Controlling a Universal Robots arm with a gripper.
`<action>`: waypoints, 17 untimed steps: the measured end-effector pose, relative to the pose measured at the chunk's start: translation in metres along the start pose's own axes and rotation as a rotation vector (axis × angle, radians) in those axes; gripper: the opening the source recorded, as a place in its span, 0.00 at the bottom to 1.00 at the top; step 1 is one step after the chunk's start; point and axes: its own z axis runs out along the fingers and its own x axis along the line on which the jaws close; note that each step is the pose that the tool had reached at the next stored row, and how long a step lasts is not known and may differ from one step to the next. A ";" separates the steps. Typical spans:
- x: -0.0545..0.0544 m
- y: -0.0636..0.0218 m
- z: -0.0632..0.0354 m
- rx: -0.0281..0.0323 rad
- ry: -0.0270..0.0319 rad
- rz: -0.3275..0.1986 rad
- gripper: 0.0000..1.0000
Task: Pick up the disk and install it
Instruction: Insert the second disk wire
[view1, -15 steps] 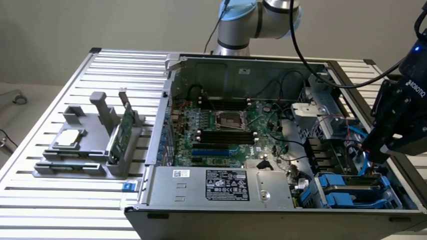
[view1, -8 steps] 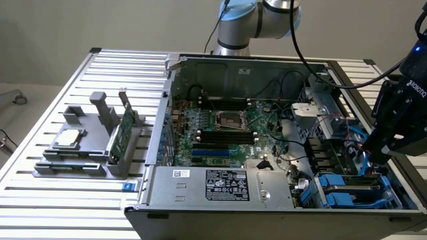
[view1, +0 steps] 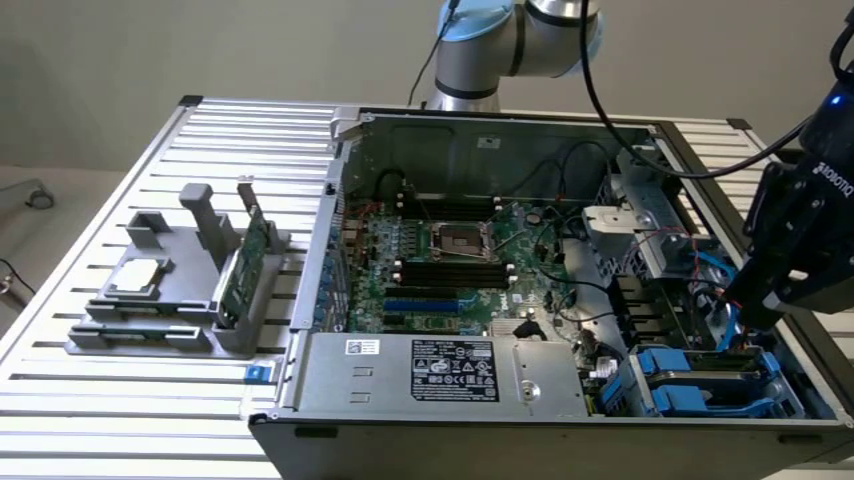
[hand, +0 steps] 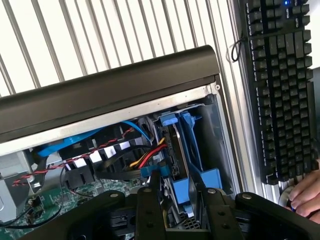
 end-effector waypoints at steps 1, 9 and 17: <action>0.000 0.0001 0.0005 -0.0004 -0.0002 -0.002 0.36; 0.000 0.0004 0.0019 0.0002 -0.0016 -0.015 0.28; 0.001 0.0006 0.0020 0.0049 -0.0035 -0.022 0.16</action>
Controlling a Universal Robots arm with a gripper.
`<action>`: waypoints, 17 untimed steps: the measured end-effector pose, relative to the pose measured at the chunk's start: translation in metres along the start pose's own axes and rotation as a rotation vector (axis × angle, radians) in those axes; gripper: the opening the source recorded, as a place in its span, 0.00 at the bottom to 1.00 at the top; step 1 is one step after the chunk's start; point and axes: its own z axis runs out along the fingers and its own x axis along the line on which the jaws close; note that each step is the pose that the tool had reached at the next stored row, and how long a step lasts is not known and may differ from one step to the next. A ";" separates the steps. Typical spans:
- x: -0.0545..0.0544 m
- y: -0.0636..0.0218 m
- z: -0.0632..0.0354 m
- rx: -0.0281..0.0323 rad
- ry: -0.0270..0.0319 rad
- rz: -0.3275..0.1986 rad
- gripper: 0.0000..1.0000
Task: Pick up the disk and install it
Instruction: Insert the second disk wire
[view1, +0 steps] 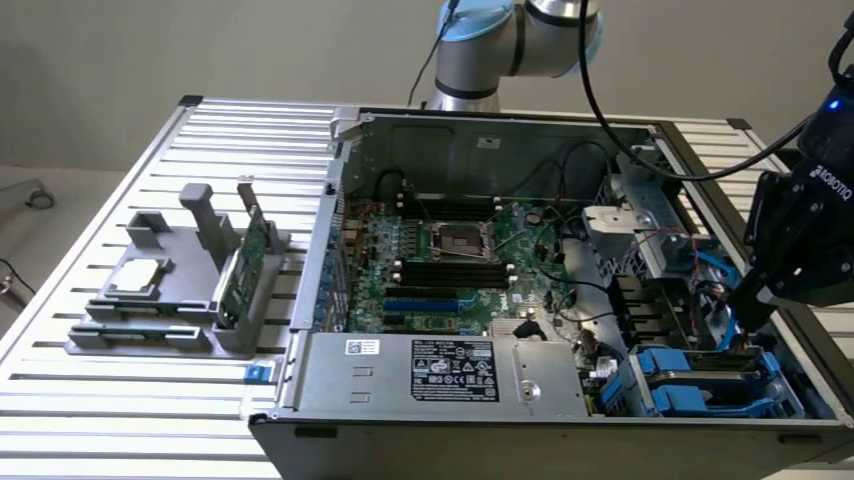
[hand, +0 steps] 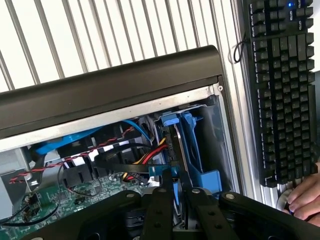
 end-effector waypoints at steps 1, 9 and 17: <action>0.000 -0.0005 0.0001 0.0002 0.0001 0.000 0.16; -0.002 -0.0117 0.0010 -0.0032 -0.0008 -0.017 0.16; -0.004 -0.0202 0.0015 -0.0101 -0.0025 -0.053 0.16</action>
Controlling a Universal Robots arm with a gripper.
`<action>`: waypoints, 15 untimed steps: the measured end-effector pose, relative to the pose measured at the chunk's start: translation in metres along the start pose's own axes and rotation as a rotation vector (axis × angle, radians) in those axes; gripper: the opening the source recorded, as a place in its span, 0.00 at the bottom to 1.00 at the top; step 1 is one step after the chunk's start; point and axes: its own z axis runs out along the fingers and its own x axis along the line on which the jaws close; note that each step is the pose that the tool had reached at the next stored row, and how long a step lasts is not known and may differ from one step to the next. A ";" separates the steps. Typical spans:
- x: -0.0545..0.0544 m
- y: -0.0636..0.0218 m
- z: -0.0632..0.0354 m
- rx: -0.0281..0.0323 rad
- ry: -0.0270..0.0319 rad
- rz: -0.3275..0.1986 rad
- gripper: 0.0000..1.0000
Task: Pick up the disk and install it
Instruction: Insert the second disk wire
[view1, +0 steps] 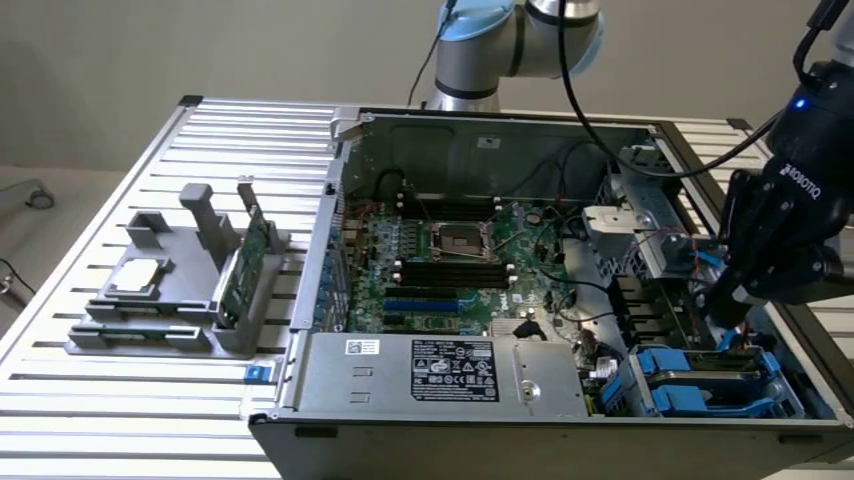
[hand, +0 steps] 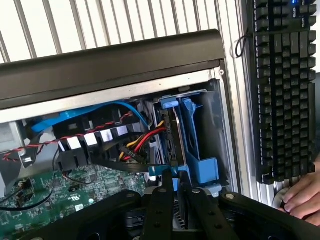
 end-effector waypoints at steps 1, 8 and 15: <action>0.000 -0.0010 0.0003 -0.0015 -0.0002 -0.007 0.16; -0.001 -0.0042 0.0072 -0.0157 0.0018 -0.069 0.16; -0.007 -0.0048 0.0167 -0.0261 0.0278 -0.091 0.16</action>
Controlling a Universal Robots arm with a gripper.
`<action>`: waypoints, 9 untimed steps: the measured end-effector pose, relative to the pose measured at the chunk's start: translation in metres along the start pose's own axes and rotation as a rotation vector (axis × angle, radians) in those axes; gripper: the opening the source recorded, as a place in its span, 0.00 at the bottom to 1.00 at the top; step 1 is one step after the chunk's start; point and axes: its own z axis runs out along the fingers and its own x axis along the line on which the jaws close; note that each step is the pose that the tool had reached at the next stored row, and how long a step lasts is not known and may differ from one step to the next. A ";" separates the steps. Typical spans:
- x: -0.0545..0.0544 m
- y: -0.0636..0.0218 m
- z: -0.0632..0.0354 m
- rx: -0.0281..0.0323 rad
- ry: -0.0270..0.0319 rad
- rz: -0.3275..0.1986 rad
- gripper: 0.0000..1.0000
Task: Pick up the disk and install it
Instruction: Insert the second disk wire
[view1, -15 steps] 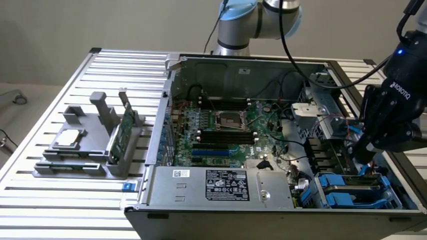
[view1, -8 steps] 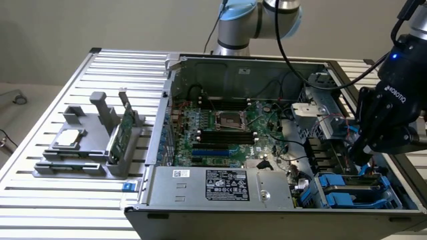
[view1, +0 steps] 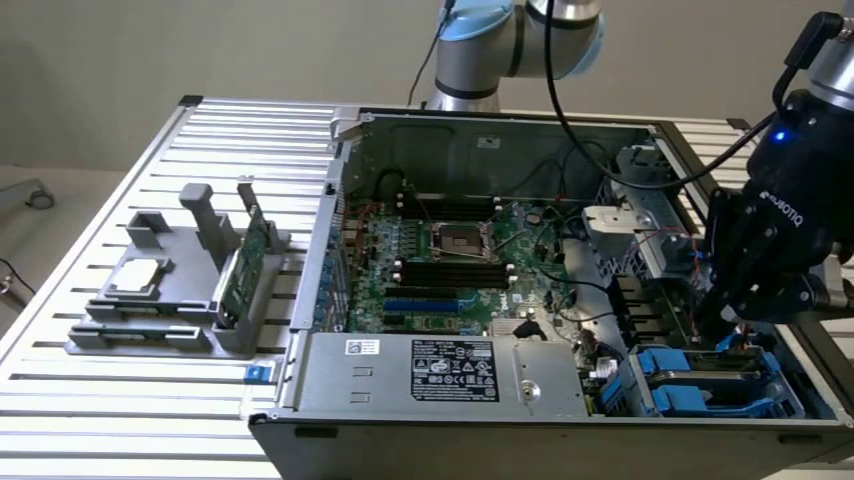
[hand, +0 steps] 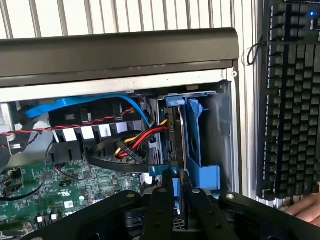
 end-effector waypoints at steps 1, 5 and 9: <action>-0.001 0.0001 0.0007 -0.0032 0.0081 0.000 0.16; -0.006 0.0004 0.0036 -0.0159 0.0400 -0.001 0.16; -0.013 0.0008 0.0072 -0.0277 0.0670 -0.002 0.16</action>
